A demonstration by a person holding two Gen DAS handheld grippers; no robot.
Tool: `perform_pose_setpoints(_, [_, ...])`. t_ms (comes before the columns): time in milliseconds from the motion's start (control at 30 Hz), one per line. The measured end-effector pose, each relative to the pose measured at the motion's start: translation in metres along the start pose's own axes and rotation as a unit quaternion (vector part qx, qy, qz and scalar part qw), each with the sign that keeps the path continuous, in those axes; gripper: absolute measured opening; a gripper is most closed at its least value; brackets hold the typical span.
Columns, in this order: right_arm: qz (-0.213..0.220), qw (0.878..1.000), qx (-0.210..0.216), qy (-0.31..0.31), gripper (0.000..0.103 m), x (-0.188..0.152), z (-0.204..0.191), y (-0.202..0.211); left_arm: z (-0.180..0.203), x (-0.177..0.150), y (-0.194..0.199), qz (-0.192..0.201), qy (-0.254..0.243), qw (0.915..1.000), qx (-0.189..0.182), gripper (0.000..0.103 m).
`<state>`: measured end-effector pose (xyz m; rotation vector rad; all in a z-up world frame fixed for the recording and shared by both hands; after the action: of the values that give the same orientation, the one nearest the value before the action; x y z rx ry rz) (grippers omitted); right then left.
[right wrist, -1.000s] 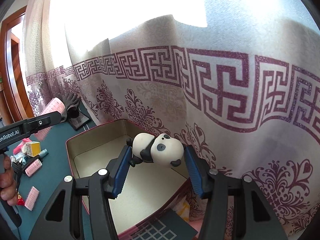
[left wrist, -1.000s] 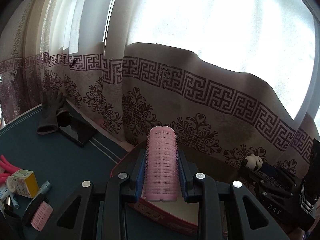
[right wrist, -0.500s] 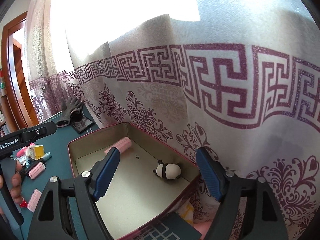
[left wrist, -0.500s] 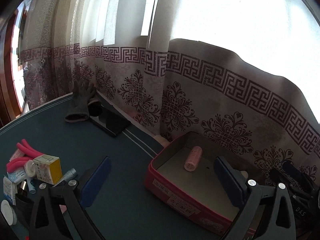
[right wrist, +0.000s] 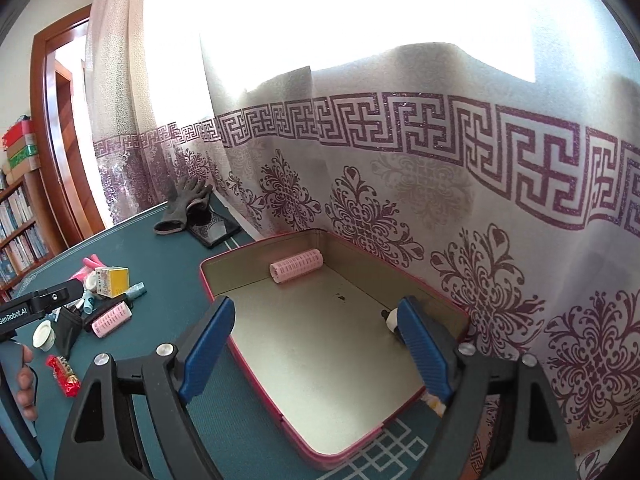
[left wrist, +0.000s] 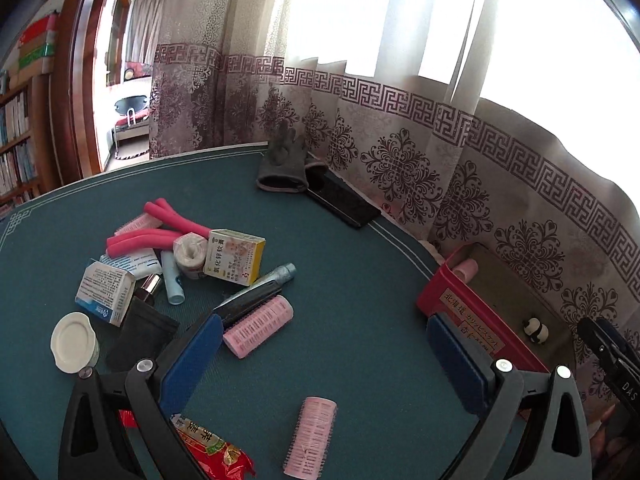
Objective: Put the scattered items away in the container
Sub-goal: 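Move both open tools back over the scattered items on the table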
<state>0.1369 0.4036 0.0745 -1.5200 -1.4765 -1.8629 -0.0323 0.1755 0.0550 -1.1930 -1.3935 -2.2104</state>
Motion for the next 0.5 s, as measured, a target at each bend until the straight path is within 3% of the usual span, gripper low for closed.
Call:
perform_pose_setpoints(300, [-0.019,0.997,0.065,0.032,0.087,-0.013,-0.064,-0.007,-0.083,-0.036,0.024,-0.014,0.04,0.9961,0.077,0.103])
perform_pose_setpoints(500, [-0.044,0.992,0.106,0.057,0.087,-0.029,-0.099,-0.014,-0.116,-0.06,0.029,-0.033,0.065,0.992,0.102,0.103])
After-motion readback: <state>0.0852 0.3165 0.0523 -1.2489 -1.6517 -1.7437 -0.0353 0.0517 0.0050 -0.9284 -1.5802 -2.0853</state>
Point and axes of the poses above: each gripper's, at about its wrist camera, not at the fingertips, and y roughly against the way its jaws point, z to its right, x to its top, the point moved 8 cm from there along -y, roughly the way its jaws point
